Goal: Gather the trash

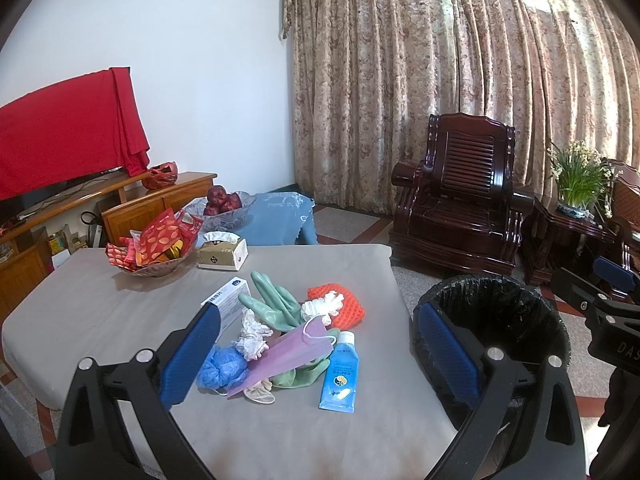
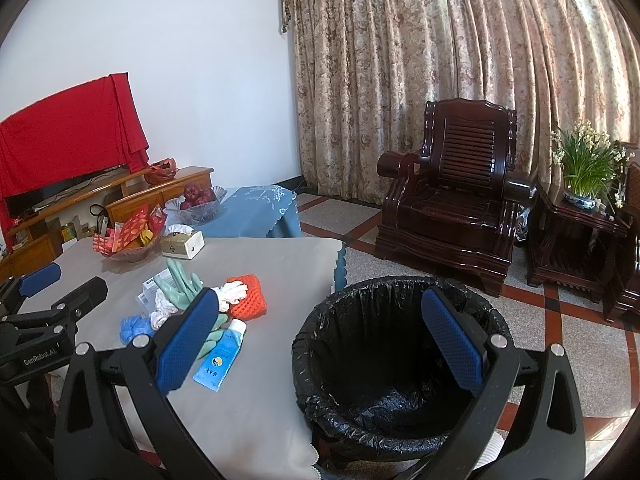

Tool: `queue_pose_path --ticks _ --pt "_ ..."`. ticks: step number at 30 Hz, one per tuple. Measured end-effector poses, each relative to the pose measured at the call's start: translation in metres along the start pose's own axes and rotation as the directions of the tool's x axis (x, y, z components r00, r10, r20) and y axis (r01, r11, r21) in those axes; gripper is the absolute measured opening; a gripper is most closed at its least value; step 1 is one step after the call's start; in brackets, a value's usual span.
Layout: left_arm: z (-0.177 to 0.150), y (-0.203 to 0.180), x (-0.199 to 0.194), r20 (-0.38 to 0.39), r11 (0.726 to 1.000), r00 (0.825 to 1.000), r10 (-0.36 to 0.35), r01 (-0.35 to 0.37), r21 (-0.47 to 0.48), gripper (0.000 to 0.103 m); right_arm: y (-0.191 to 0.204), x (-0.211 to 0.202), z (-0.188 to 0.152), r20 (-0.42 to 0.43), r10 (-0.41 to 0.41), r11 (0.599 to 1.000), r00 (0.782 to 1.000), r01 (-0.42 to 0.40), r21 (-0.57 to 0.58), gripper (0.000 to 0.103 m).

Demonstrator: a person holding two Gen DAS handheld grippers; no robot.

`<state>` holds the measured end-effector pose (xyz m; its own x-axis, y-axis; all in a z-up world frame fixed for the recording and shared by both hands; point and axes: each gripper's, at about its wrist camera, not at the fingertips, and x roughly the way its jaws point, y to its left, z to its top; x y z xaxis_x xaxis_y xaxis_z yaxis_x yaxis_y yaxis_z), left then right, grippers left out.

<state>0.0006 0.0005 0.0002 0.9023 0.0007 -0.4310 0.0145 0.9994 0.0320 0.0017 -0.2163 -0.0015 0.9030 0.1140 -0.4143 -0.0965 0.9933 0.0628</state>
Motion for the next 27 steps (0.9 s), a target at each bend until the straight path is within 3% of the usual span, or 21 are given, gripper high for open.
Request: queue_pose_path --ticks 27 --pt "-0.0004 -0.0004 -0.0008 0.001 1.0 1.0 0.0 0.0 0.0 0.097 0.0002 0.0007 -0.001 0.0 -0.001 1.0 1.0 0.001 0.001 0.098"
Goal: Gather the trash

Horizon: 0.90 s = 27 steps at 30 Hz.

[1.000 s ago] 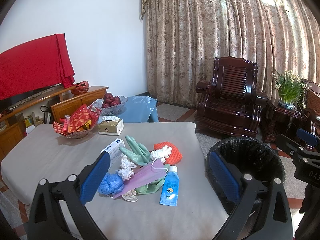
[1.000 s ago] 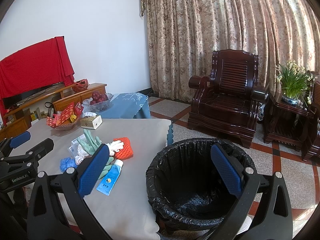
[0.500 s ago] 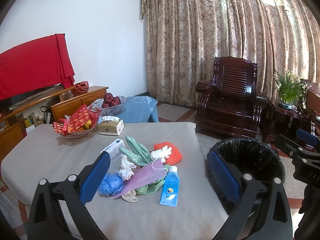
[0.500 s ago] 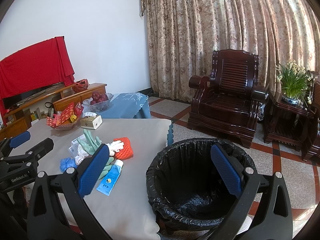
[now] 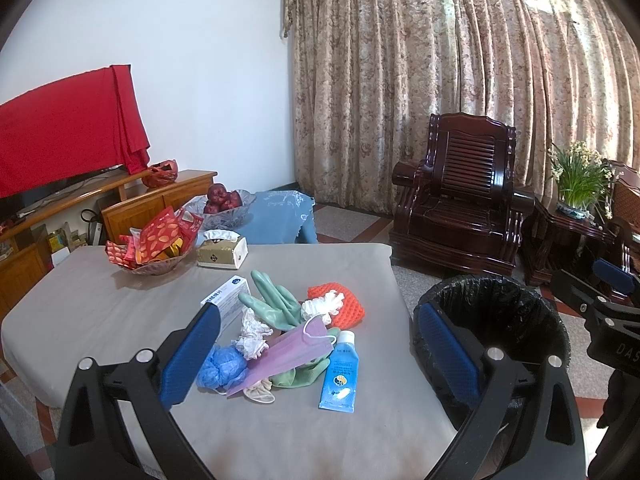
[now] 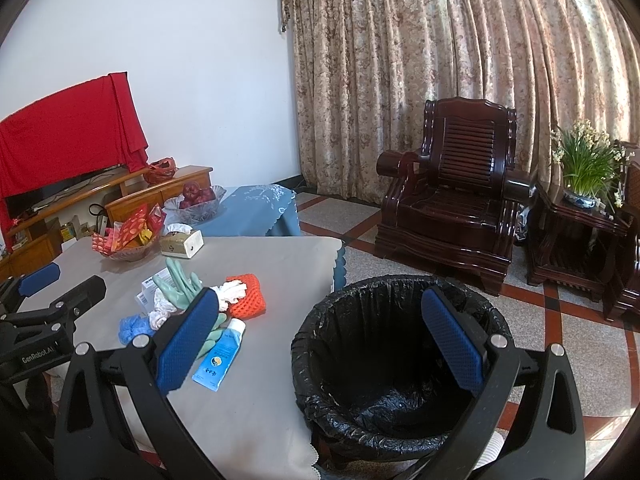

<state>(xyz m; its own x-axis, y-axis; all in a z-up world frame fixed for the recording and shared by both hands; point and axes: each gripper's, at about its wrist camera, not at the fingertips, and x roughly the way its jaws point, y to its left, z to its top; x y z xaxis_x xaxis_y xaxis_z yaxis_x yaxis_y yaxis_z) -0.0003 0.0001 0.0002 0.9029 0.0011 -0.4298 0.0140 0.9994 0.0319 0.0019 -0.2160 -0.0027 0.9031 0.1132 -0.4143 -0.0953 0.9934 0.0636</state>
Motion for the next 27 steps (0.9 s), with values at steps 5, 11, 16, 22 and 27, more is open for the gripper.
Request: queue_pose_path --ticks 5,11,16,22,27 --pt "0.0 0.0 0.0 -0.001 1.0 1.0 0.0 0.0 0.0 0.097 0.002 0.002 0.0 -0.001 0.0 1.0 1.0 0.0 -0.001 0.098" --pt "0.0 0.0 0.0 -0.003 1.0 1.0 -0.001 0.001 -0.005 0.097 -0.003 0.001 0.001 -0.009 0.004 1.0 1.0 -0.004 -0.003 0.098" --pt "-0.002 0.008 0.002 0.003 1.0 1.0 0.003 -0.003 -0.025 0.097 -0.002 0.014 -0.011 -0.025 0.015 1.0 1.0 -0.015 -0.01 0.098" --pt "-0.001 0.045 0.024 -0.001 0.994 0.996 0.09 -0.09 -0.059 0.097 0.012 0.036 -0.006 -0.04 0.036 0.999 0.999 -0.037 -0.02 0.098" --pt "-0.011 0.076 0.042 -0.028 0.987 0.988 0.15 -0.152 -0.057 0.097 0.034 0.071 -0.008 -0.101 0.088 0.994 0.991 -0.093 -0.052 0.098"
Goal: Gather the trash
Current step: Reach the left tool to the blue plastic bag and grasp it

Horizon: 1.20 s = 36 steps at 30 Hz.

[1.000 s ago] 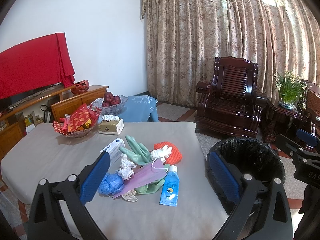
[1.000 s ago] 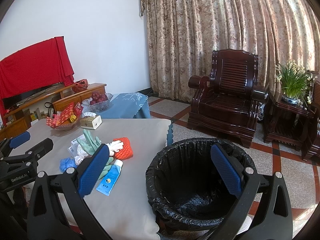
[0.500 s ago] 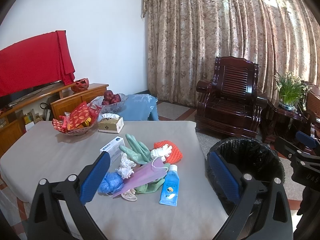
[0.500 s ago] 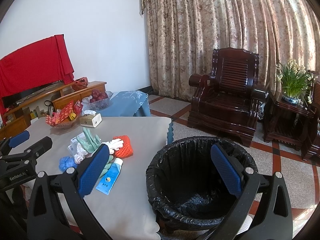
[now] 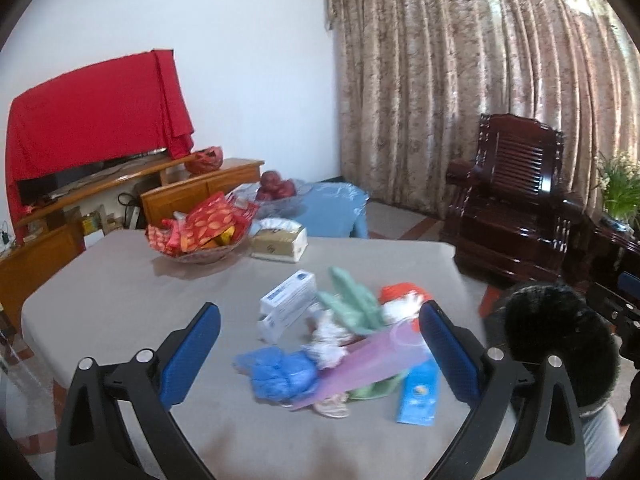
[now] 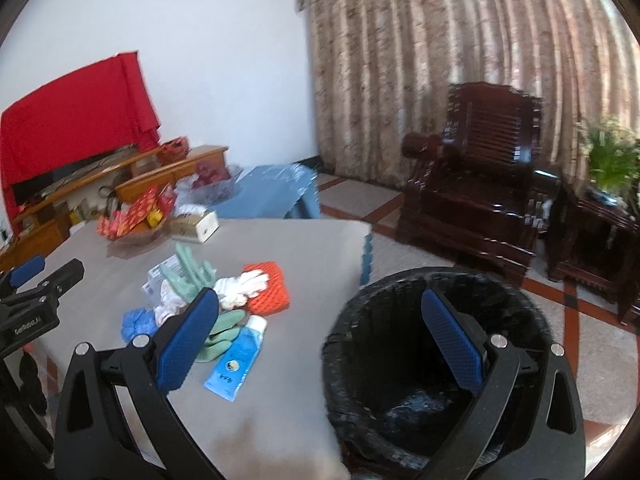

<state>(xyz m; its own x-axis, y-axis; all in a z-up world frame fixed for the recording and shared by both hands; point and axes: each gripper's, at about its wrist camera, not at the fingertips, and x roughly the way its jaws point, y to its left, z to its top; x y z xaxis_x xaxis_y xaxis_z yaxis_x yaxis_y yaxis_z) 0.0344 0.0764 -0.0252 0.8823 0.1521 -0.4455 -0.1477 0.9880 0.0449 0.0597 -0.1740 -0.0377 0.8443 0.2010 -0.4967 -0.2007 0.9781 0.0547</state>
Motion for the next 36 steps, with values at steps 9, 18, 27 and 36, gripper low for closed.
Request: queue_pose_path --ticks 9,18,27,36 --pt "-0.028 0.037 0.045 -0.109 0.999 0.993 0.048 -0.049 -0.008 0.097 0.041 0.067 -0.005 -0.087 0.108 0.993 0.99 -0.111 -0.031 0.093" --pt "-0.057 0.054 0.087 -0.205 0.998 0.977 0.049 -0.055 -0.024 0.091 0.062 0.119 -0.026 -0.187 0.088 0.992 0.978 -0.103 -0.071 0.076" --pt "-0.074 0.06 0.145 -0.314 0.999 0.949 0.021 -0.034 -0.035 0.09 0.063 0.135 -0.035 -0.224 0.073 0.99 0.972 -0.098 -0.099 0.074" --pt "-0.091 0.065 0.178 -0.397 0.995 0.916 -0.056 0.017 -0.1 0.057 0.071 0.145 -0.051 -0.265 0.073 0.984 0.962 -0.113 -0.139 0.074"
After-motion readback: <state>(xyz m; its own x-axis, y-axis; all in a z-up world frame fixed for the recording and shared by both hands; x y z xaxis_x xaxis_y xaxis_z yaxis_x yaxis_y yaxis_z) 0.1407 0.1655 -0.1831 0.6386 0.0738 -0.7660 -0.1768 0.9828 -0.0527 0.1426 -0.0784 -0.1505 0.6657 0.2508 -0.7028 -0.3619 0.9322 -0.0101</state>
